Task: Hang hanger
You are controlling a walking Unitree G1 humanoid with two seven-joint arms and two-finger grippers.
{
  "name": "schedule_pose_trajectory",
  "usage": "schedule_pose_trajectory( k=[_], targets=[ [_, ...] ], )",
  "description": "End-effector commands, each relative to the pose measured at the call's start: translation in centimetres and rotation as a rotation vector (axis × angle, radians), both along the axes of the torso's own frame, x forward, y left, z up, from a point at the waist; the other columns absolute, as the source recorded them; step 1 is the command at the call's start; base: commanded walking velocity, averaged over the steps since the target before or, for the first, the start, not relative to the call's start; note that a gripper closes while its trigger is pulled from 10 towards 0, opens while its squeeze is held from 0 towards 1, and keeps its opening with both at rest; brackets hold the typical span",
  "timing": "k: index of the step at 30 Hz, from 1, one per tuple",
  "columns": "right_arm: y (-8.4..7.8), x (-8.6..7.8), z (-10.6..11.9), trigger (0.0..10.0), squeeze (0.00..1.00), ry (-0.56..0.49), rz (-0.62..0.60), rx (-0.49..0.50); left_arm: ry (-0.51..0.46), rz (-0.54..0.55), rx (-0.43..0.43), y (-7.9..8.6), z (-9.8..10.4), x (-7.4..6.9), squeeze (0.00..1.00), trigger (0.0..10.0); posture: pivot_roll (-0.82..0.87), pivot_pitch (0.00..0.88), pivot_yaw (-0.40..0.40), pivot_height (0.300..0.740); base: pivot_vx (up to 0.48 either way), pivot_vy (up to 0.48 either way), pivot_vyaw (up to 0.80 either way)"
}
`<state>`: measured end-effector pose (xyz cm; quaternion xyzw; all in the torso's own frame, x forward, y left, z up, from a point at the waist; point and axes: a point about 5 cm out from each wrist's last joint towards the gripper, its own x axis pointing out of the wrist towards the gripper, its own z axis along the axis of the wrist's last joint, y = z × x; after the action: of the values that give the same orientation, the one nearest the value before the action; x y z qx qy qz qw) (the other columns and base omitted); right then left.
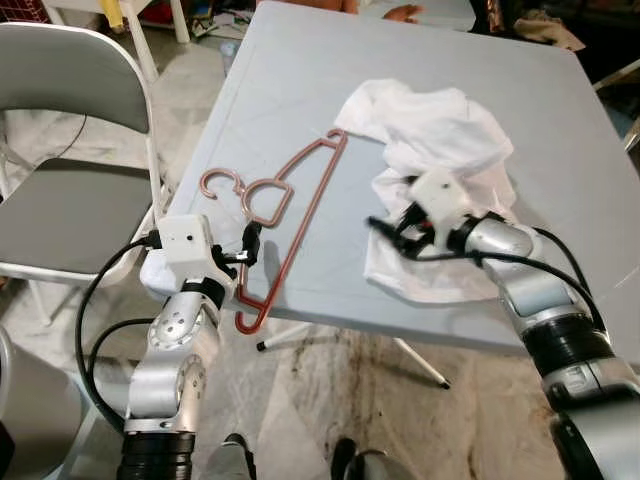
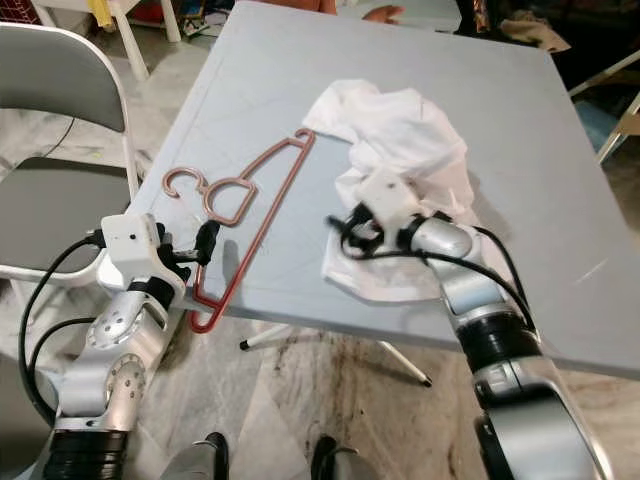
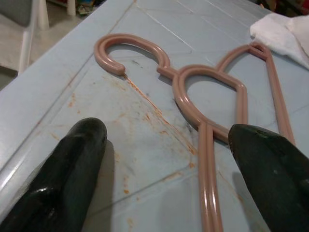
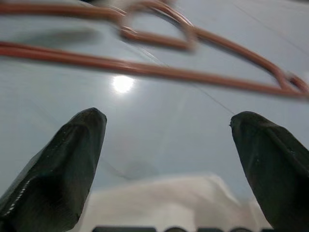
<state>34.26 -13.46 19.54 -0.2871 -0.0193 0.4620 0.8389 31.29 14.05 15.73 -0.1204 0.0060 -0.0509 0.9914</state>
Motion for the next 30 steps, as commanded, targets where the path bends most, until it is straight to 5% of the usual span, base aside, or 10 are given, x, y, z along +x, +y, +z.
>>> schedule_pose_trajectory(
  k=[1,4,9,10,11,12,13,30],
  targets=[
    [-0.3,-1.2,0.6,10.0,0.00,0.020,0.089,-0.049,0.053,-0.038,-0.035,-0.5,-0.3,0.0,0.00,10.0,0.18,0.218,-0.055,0.740,0.000,0.000,0.00],
    [-0.3,-2.1,1.7,10.0,0.00,0.020,0.131,-0.063,0.109,-0.081,-0.119,-1.2,-0.4,0.4,0.00,10.0,0.18,0.218,-0.046,0.740,0.000,0.000,0.00],
    [-0.3,-2.3,2.7,10.0,0.00,-0.005,0.143,-0.052,0.147,-0.128,-0.099,-1.8,-0.6,0.5,0.00,10.0,0.17,0.216,-0.040,0.740,0.000,0.000,0.00],
    [-0.3,-2.4,3.0,10.0,0.00,-0.010,0.147,-0.042,0.161,-0.137,-0.083,-1.8,-0.8,0.5,0.00,8.2,0.16,0.214,-0.038,0.740,0.000,0.000,0.00],
    [-0.3,-2.4,3.0,10.0,0.00,-0.010,0.147,-0.042,0.161,-0.137,-0.083,-1.8,-0.8,0.5,0.00,8.2,0.16,0.214,-0.038,0.740,0.000,0.000,0.00],
    [-0.3,-2.8,3.4,10.0,0.00,-0.012,0.159,-0.008,0.179,-0.153,-0.074,-1.9,-1.0,0.5,0.00,2.0,0.16,0.214,-0.037,0.740,0.000,0.000,0.00],
    [-0.2,-2.9,3.7,10.0,0.00,-0.013,0.165,0.016,0.187,-0.155,-0.078,-2.0,-1.1,0.5,0.00,0.0,0.16,0.214,-0.037,0.740,0.000,0.000,0.00],
    [1.3,-3.3,3.0,10.0,0.00,-0.054,0.119,-0.002,0.313,-0.133,0.112,0.0,-2.9,0.2,0.00,0.0,0.16,0.209,-0.027,0.740,0.000,0.000,0.00]
  ],
)
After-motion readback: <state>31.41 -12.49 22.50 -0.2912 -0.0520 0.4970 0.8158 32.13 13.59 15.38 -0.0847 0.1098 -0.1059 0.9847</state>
